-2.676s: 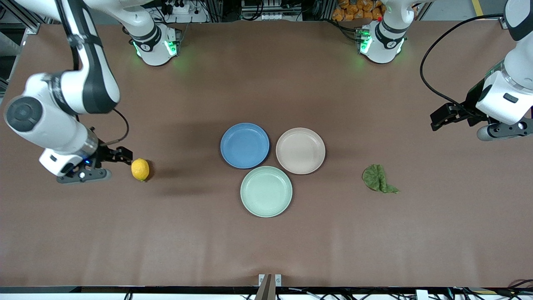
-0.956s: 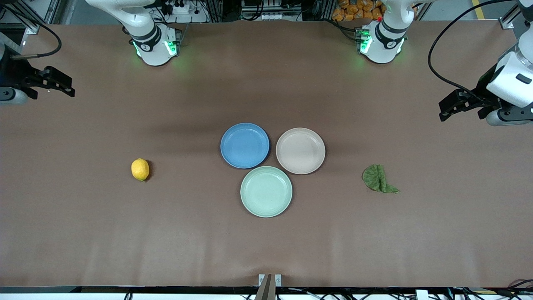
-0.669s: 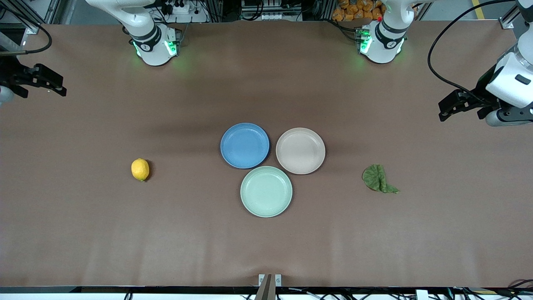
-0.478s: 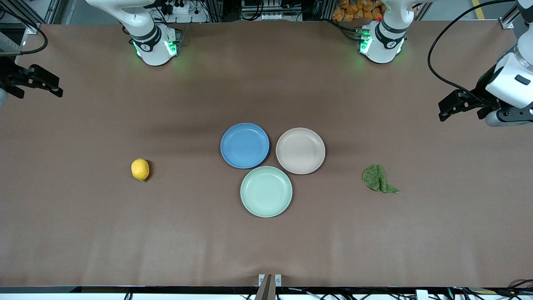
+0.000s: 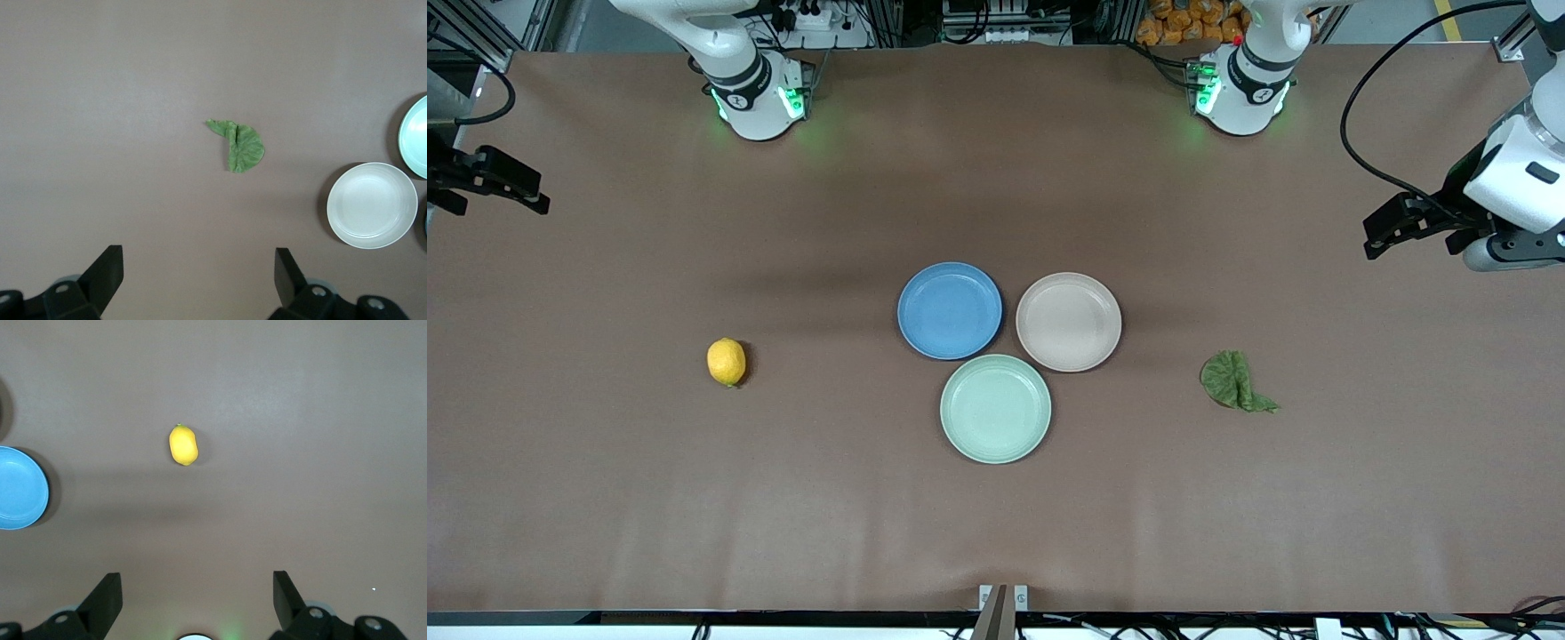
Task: Pick lemon and lettuce from blue and beige plates
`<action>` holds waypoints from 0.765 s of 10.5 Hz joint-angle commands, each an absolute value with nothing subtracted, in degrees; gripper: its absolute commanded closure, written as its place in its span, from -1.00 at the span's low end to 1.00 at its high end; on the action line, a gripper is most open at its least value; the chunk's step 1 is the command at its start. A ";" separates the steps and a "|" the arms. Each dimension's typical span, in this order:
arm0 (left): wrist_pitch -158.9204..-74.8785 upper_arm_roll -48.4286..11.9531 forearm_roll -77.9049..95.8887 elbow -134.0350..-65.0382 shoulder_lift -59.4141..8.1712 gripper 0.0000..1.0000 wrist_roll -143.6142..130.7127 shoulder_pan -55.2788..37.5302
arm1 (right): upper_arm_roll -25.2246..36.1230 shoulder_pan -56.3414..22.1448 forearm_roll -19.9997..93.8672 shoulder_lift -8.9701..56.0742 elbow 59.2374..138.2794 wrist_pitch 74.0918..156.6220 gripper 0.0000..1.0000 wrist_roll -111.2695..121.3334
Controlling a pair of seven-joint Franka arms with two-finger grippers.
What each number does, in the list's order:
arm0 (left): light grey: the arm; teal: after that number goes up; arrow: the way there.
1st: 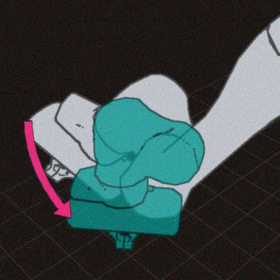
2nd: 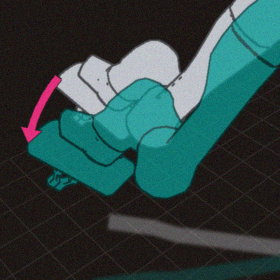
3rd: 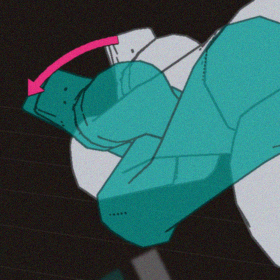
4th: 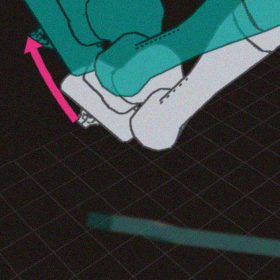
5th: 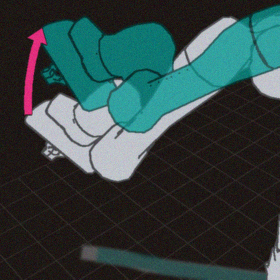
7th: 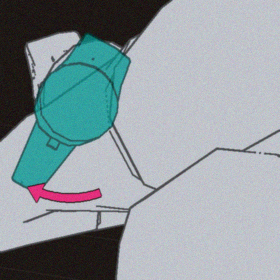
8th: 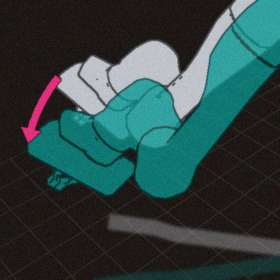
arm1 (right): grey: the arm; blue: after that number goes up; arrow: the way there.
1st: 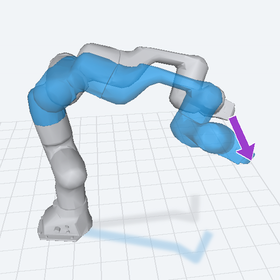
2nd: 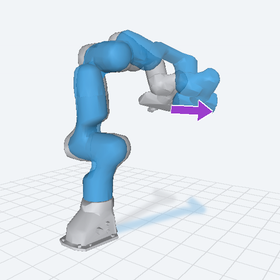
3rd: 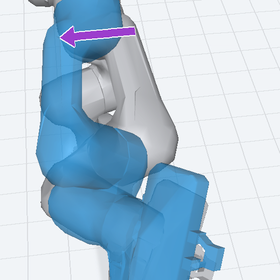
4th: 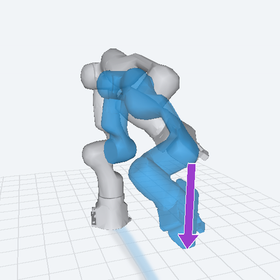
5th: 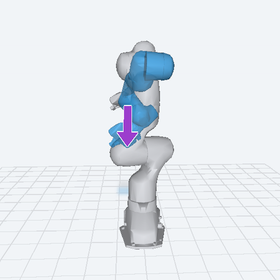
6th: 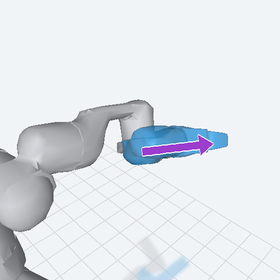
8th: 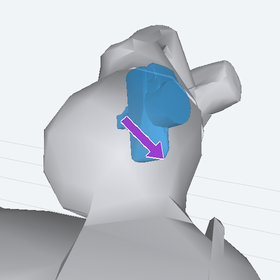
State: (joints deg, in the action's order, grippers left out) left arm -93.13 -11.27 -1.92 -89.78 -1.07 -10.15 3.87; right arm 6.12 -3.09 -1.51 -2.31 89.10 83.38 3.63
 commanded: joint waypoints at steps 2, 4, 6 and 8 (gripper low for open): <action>-93.08 -10.72 -0.97 -89.56 -0.26 -1.00 -9.76 3.96 | 5.89 -2.37 -1.85 -1.23 87.19 83.93 -1.00 3.78; -93.08 -10.63 -1.05 -88.69 -0.26 -1.00 -8.36 3.96 | 5.98 -2.37 -1.93 -1.23 87.19 84.72 -1.00 3.69; -93.08 -10.63 -1.32 -88.59 -0.26 -1.00 -8.35 3.87 | 6.68 -2.37 -1.85 -1.23 87.19 84.81 -1.00 3.60; -93.08 -10.63 -1.23 -88.59 -0.26 -1.00 -8.17 3.96 | 6.68 -2.37 -1.85 -1.14 87.19 84.99 -1.00 3.60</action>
